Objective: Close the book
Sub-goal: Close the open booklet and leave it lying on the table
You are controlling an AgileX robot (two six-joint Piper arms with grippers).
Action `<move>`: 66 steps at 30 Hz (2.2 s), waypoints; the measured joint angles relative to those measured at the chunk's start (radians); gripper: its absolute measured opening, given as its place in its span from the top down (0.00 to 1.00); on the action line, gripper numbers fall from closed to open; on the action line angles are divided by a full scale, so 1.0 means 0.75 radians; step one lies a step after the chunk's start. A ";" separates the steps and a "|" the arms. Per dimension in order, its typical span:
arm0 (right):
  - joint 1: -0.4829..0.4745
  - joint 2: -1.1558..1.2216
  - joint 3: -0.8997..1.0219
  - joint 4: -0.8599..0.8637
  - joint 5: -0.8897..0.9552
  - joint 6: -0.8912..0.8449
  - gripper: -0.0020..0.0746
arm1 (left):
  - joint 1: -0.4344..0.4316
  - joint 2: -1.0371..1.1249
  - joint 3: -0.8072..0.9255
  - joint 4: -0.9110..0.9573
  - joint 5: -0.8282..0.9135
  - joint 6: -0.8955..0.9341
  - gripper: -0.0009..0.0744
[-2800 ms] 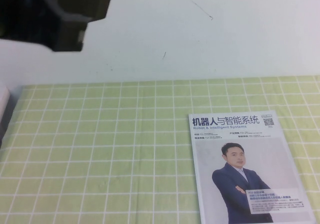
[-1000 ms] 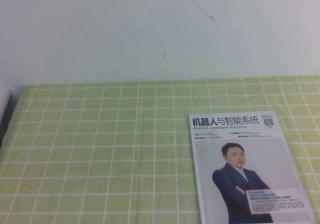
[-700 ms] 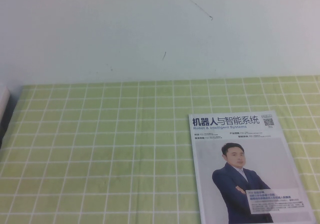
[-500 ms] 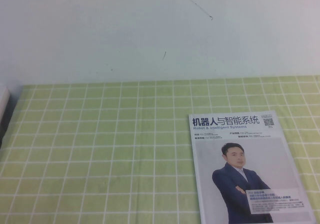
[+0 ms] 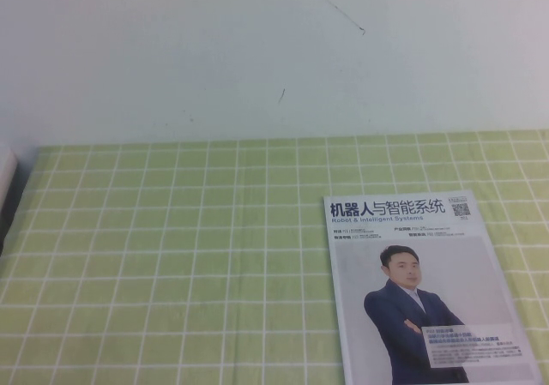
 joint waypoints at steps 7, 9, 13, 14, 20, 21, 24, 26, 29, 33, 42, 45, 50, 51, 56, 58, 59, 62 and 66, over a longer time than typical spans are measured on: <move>0.000 0.000 0.000 0.000 0.000 0.000 0.98 | 0.000 0.000 0.000 0.006 0.003 0.000 0.99; 0.000 0.000 0.000 0.000 0.000 0.000 0.98 | 0.000 0.000 0.000 0.006 0.003 0.000 0.99; 0.000 0.000 0.000 0.000 0.000 0.000 0.98 | 0.000 0.000 0.000 0.006 0.003 0.000 0.99; 0.000 0.000 0.000 0.000 0.000 0.000 0.98 | 0.000 0.000 0.000 0.006 0.003 0.000 0.99; 0.000 0.000 0.000 0.000 0.000 0.000 0.98 | 0.000 0.000 0.000 0.007 0.003 0.000 0.99; 0.000 0.000 0.000 0.000 0.000 0.000 0.98 | 0.000 0.000 0.000 0.007 0.003 0.000 0.99; 0.000 0.000 0.000 0.000 0.000 0.000 0.98 | 0.000 0.000 0.000 0.007 0.003 0.000 0.99; 0.000 0.000 0.000 0.000 0.000 0.000 0.98 | 0.000 0.000 0.000 0.007 0.003 0.000 0.99; -0.024 -0.001 0.000 0.000 -0.006 -0.021 0.98 | 0.000 0.000 0.000 0.007 0.003 0.000 0.99; -0.110 -0.029 0.012 -0.013 -0.150 -0.069 0.98 | 0.000 0.000 0.000 0.009 0.003 0.000 0.99; -0.330 -0.126 0.309 -0.031 -0.753 -0.088 0.98 | 0.000 0.000 0.000 0.009 0.003 0.000 0.99; -0.373 -0.210 0.449 -0.034 -0.839 -0.088 0.98 | 0.000 0.000 0.000 0.010 0.003 0.000 0.99; -0.403 -0.360 0.659 -0.034 -0.997 -0.088 0.98 | 0.000 0.000 0.000 0.012 0.003 0.000 0.99; -0.410 -0.376 0.685 -0.034 -1.016 -0.088 0.98 | 0.000 0.000 0.000 0.012 0.003 0.000 0.99; -0.416 -0.384 0.704 -0.009 -0.945 -0.062 0.98 | 0.000 -0.001 0.000 0.014 0.004 0.000 0.99; -0.416 -0.384 0.701 -0.006 -0.910 -0.062 0.98 | 0.000 -0.003 0.000 0.015 0.004 0.000 0.99; -0.416 -0.384 0.699 -0.006 -0.900 -0.059 0.98 | 0.000 -0.003 0.000 0.015 0.004 0.000 0.99; -0.416 -0.384 0.697 -0.003 -0.882 -0.059 0.98 | 0.000 -0.003 0.000 0.015 0.004 0.000 0.99; -0.416 -0.384 0.696 -0.003 -0.879 -0.059 0.98 | 0.000 -0.003 0.000 0.015 0.004 0.000 0.99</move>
